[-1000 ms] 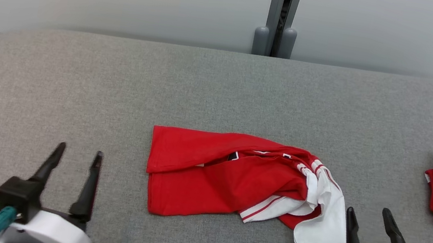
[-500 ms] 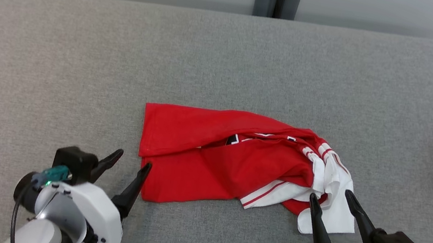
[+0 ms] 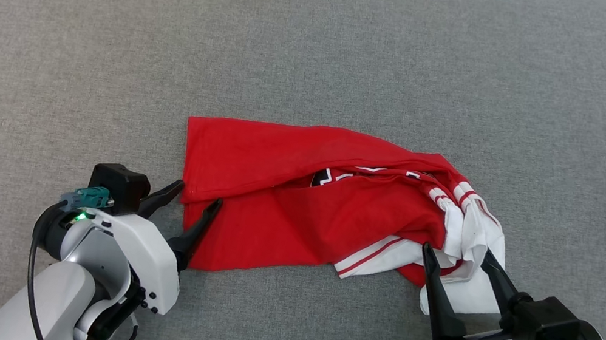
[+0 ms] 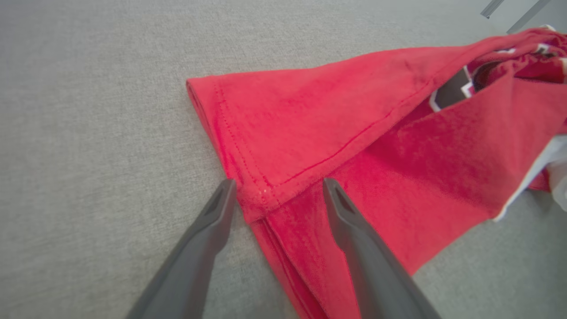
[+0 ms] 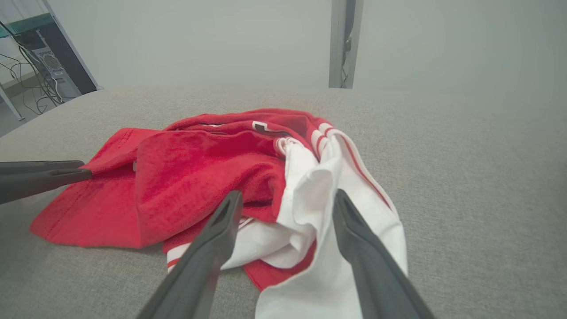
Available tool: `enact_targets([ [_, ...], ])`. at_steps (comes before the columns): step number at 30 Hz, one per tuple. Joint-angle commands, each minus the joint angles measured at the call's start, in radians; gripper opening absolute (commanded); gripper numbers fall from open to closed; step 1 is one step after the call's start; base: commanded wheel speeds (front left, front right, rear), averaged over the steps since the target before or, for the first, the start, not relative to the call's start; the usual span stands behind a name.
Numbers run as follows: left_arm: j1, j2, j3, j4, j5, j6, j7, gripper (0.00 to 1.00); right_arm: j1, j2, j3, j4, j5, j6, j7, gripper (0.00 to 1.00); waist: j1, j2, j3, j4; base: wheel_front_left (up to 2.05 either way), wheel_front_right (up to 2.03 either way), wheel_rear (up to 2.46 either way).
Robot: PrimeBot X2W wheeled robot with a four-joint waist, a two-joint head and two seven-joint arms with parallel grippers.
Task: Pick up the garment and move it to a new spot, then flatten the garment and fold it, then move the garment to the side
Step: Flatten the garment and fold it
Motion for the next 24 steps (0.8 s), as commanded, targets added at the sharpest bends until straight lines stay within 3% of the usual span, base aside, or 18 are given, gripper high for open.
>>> enact_targets([
  [1,-0.018,-0.002,0.001,0.005,-0.004,-0.006,-0.007,0.99,-0.008,-0.006,-0.007,-0.009,-0.003,0.000,-0.012,1.00,-0.0001,0.0000,0.004,0.002,0.00,0.00,0.00],
  [2,-0.023,-0.002,-0.001,0.008,-0.006,-0.010,-0.007,0.85,-0.006,-0.006,-0.008,-0.014,-0.001,0.000,-0.016,1.00,-0.0001,0.0000,0.007,0.003,0.00,0.00,0.00],
  [3,-0.025,-0.002,-0.002,0.011,-0.009,-0.010,-0.005,0.58,-0.003,-0.006,-0.008,-0.018,-0.001,0.000,-0.019,1.00,-0.0001,0.0000,0.008,0.003,0.00,0.00,0.00],
  [4,-0.025,-0.002,-0.002,0.011,-0.009,-0.010,-0.005,0.58,-0.003,-0.006,-0.008,-0.018,-0.001,0.000,-0.019,1.00,-0.0001,0.0000,0.008,0.003,0.00,0.00,0.00],
  [6,-0.028,-0.003,0.000,0.017,-0.012,-0.014,-0.011,0.42,0.000,-0.006,-0.008,-0.029,0.000,0.000,-0.023,1.00,-0.0001,0.0000,0.012,0.001,0.00,0.00,0.00],
  [7,-0.028,-0.003,-0.002,0.021,-0.011,-0.015,-0.013,0.33,0.001,-0.006,-0.010,-0.033,0.002,0.000,-0.027,0.82,-0.0001,0.0000,0.012,0.001,0.00,0.00,0.00],
  [8,-0.030,-0.004,0.001,0.023,-0.015,-0.016,-0.018,0.12,0.001,-0.006,-0.012,-0.037,0.004,0.000,-0.028,0.43,-0.0001,0.0000,0.013,0.001,0.00,0.00,0.00],
  [9,-0.033,-0.003,0.000,0.027,-0.014,-0.014,-0.018,0.00,0.001,-0.006,-0.014,-0.035,0.003,0.000,-0.026,0.14,-0.0001,0.0000,0.014,0.001,0.00,0.00,0.00],
  [10,-0.036,-0.001,-0.003,0.031,-0.009,-0.014,-0.017,0.00,0.000,-0.006,-0.017,-0.039,0.006,0.000,-0.032,0.00,-0.0001,0.0000,0.015,0.000,0.00,0.00,0.00],
  [17,-0.047,0.015,0.001,0.006,0.027,0.007,-0.068,0.00,0.003,-0.006,-0.040,-0.074,0.012,0.000,-0.064,0.00,-0.0001,0.0000,-0.008,-0.003,0.00,0.00,0.00],
  [24,-0.045,0.066,0.016,-0.099,0.059,0.045,-0.069,0.00,-0.037,-0.033,-0.067,-0.140,0.009,0.000,-0.088,0.00,-0.0001,0.0000,-0.053,-0.013,0.00,0.00,0.00],
])
